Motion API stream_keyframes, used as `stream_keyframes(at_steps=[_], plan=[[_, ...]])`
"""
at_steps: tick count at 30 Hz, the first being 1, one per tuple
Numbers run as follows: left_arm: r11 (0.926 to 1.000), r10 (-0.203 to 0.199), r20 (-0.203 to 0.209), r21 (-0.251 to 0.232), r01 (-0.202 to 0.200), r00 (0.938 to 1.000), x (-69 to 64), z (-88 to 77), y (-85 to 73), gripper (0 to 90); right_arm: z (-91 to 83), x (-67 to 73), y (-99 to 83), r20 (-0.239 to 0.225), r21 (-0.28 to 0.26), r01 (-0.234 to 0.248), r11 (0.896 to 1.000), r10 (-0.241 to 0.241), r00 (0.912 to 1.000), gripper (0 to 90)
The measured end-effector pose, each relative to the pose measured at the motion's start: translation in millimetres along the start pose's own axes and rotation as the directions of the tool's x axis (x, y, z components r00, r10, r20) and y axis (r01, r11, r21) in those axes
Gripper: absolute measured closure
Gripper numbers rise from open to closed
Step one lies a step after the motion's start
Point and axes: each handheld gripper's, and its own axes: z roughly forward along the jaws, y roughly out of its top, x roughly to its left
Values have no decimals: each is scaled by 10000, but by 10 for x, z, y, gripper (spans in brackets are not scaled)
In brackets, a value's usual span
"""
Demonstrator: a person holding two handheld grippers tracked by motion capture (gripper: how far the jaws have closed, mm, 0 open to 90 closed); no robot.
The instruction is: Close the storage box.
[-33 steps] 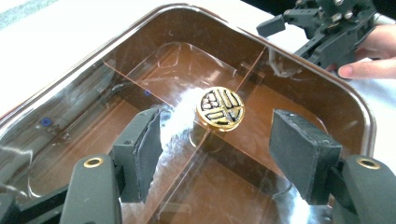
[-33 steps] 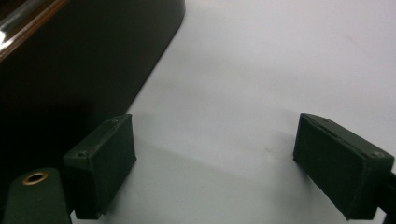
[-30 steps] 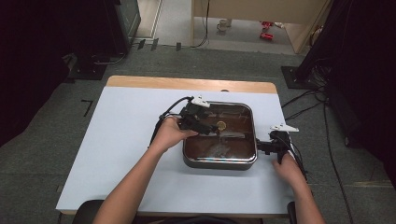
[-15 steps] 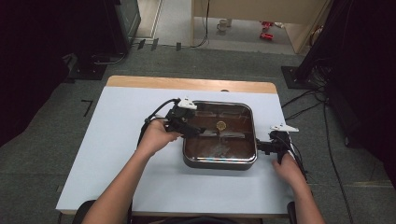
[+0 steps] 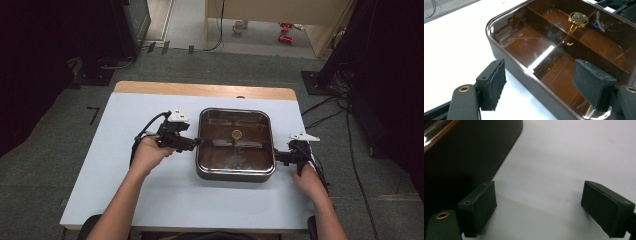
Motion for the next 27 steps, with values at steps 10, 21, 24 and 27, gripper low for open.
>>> stream_keyframes(at_steps=[10, 21, 24, 27], plan=[[9994, -337, -382, -137, 332, 9987, 88, -63, -226, 257, 0, 1, 0, 1, 0, -15, 10000, 15, 10000, 124], [9986, -458, -1128, -312, 426, 9926, 169, -94, -571, 223, 0, 1, 1, 4, 19, -6, 10000, 6, 10000, 124], [9984, -540, -1314, -225, 515, 9899, 197, -72, -678, 220, 0, 1, 1, 5, 19, -9, 10000, 9, 10000, 124], [9981, -614, -1519, -77, 610, 9865, 221, -47, -784, 219, 0, 1, 1, 5, 19, -8, 10000, 8, 10000, 124]])
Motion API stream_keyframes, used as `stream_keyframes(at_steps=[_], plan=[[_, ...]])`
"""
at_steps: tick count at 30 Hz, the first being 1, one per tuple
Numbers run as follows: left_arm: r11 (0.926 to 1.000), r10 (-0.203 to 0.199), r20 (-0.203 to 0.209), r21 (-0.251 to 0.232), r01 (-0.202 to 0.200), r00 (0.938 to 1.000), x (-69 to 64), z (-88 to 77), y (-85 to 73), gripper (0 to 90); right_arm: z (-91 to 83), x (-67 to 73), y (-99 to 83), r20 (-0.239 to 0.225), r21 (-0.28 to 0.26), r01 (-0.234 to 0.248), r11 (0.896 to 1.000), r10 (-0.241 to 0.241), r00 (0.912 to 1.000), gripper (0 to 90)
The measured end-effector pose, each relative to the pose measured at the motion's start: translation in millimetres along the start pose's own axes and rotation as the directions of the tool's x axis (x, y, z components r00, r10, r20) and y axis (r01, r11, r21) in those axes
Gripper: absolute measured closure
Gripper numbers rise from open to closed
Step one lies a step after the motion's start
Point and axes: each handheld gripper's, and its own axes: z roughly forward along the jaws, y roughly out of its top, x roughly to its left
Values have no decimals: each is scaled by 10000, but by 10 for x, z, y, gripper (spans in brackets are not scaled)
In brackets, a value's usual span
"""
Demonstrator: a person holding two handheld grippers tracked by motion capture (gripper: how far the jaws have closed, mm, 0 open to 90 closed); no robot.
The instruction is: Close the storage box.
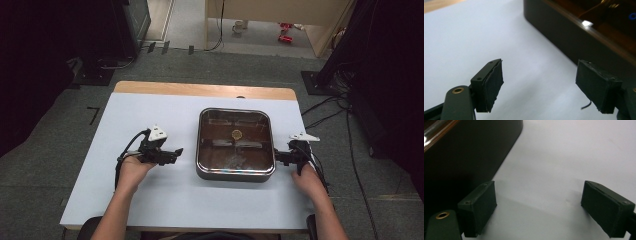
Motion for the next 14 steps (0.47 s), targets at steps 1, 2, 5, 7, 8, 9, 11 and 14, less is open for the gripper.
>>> stream_keyframes(at_steps=[1, 2, 5, 7, 8, 9, 11, 14], plan=[[10000, -28, 9, 15, 28, 10000, 4, 10, -34, 219, 0, 0, 0, 0, 0, 3, 10000, -3, 10000, 124], [9999, -56, -13, 119, 56, 10000, 4, 26, -72, 219, 0, 0, 0, 0, 1, 0, 10000, 0, 10000, 124], [9993, -50, -7, 371, 50, 10000, -7, 76, -155, 220, 0, 1, 0, 0, -4, -11, 10000, 11, 10000, 124], [9974, -35, 30, 726, 33, 10000, -18, 118, -191, 220, 0, 1, 0, 0, -5, -15, 10000, 15, 10000, 124], [9964, 21, 19, 844, -22, 10000, -24, 131, -198, 218, 0, 1, 0, 0, -6, -11, 10000, 11, 10000, 124], [9947, 91, 13, 1026, -92, 10000, -38, 152, -210, 217, 0, 1, 0, 1, -7, -14, 10000, 14, 10000, 124], [9926, 171, 74, 1202, -179, 9998, -55, 173, -222, 213, 0, 1, 0, 1, -5, -14, 10000, 14, 10000, 124], [9918, 174, 132, 1264, -189, 9998, -72, 186, -234, 215, 0, 1, 0, 0, -5, -7, 10000, 7, 10000, 124]])
